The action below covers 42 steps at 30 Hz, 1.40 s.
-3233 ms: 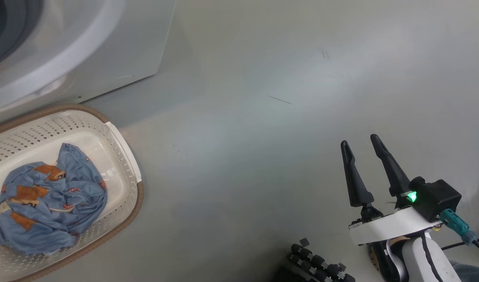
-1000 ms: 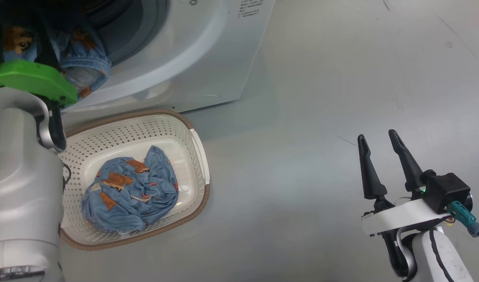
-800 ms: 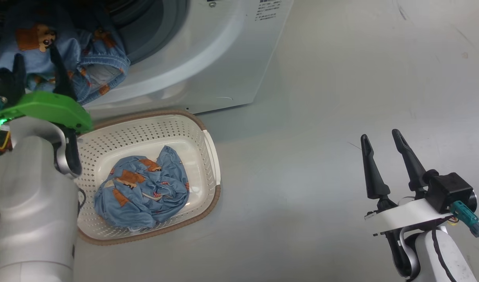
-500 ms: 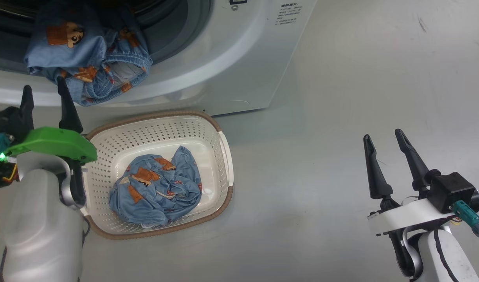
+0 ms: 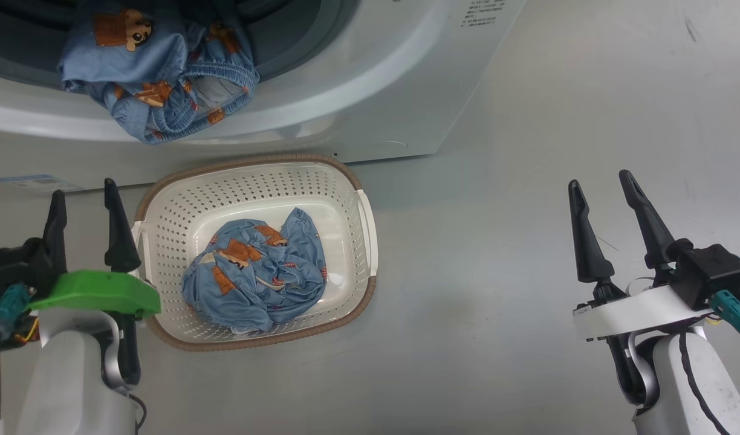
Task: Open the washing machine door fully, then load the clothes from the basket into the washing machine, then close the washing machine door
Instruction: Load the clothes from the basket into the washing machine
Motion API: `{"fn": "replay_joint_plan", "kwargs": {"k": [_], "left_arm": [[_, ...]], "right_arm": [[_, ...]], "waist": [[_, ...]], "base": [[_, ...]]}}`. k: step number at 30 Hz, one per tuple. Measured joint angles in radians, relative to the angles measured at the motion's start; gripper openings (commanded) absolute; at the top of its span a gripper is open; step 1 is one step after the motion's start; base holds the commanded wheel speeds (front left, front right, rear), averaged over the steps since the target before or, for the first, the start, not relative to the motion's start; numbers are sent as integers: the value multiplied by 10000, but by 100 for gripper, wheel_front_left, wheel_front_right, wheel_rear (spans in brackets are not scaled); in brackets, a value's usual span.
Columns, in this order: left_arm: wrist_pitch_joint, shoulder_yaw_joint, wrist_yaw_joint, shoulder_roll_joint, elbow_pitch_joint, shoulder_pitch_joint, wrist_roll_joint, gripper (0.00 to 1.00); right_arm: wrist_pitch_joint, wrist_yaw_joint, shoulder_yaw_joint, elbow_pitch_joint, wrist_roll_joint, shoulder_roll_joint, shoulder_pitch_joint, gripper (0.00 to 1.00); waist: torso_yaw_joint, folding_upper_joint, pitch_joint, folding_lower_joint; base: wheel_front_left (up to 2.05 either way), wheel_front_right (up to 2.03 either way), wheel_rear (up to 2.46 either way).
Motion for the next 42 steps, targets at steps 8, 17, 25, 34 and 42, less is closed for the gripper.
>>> {"fn": "replay_joint_plan", "kwargs": {"k": [8, 17, 25, 34, 42], "left_arm": [[-2, 176, 0, -15, -1089, 968, -6, 100], [-2, 293, 2, -19, -2008, 1554, -15, 100], [-2, 245, 6, -21, -2661, 1880, -48, 100], [12, -42, 21, -27, -3386, 2019, -73, 100], [431, -316, 197, -23, -3933, 1516, 46, 100]], "right_arm": [[0, 0, -35, 23, -75, 15, -92, 100], [0, 2, -33, 82, -75, 40, -106, 100], [0, 2, -107, 125, -75, 54, -148, 100], [0, 2, -79, 140, -75, 84, -243, 100], [0, 2, 29, 171, -71, 123, -401, 100]], "waist": [[88, 0, 197, 0], [4, 0, 224, 0], [-48, 0, 144, 0], [-88, 0, 161, 0], [-259, 0, 304, 0]], "base": [[0, 0, 0], [0, 0, 0], [0, 0, 0], [0, 0, 0], [0, 0, 0]]}}
